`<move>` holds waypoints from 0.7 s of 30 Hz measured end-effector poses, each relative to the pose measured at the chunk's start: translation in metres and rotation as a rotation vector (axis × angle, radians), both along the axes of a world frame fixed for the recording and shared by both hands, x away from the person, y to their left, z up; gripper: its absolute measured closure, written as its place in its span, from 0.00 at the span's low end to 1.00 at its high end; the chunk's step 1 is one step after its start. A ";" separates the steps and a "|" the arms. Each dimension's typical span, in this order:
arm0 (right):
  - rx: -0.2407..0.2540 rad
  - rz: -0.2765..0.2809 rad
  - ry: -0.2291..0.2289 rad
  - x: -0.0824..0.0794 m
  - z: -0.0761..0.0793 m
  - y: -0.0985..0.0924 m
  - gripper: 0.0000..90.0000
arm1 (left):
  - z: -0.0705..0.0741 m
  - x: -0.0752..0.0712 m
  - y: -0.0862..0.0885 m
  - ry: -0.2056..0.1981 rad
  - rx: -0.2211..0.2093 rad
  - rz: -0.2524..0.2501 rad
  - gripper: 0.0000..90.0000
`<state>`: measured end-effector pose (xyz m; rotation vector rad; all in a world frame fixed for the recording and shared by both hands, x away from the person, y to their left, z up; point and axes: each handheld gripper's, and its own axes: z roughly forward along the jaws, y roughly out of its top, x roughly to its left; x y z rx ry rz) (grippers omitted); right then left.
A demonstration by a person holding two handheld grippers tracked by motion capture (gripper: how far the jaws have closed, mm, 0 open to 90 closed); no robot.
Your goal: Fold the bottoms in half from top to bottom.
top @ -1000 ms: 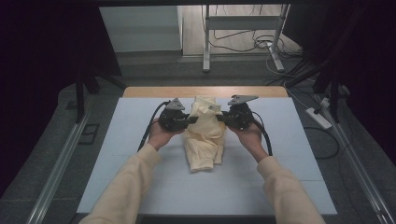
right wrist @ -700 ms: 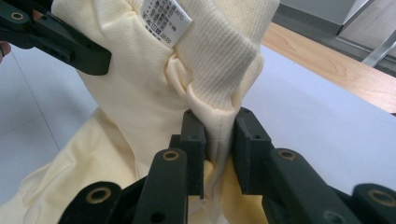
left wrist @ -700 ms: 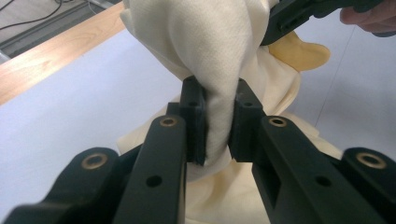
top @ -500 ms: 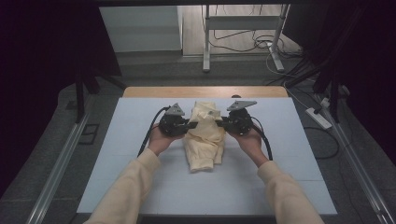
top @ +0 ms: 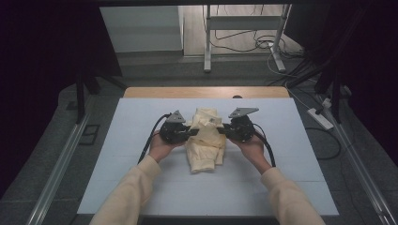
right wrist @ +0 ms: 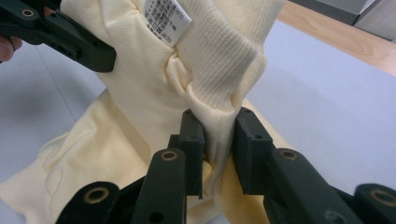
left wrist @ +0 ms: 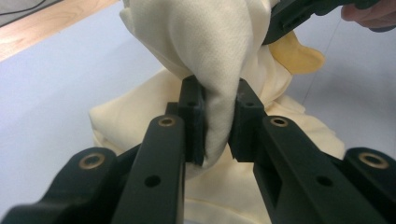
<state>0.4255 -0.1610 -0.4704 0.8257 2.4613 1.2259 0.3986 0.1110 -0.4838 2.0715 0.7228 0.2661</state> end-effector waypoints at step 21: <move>0.009 0.022 0.014 -0.017 -0.011 -0.004 0.81 | -0.010 -0.012 -0.001 0.018 0.030 -0.007 0.85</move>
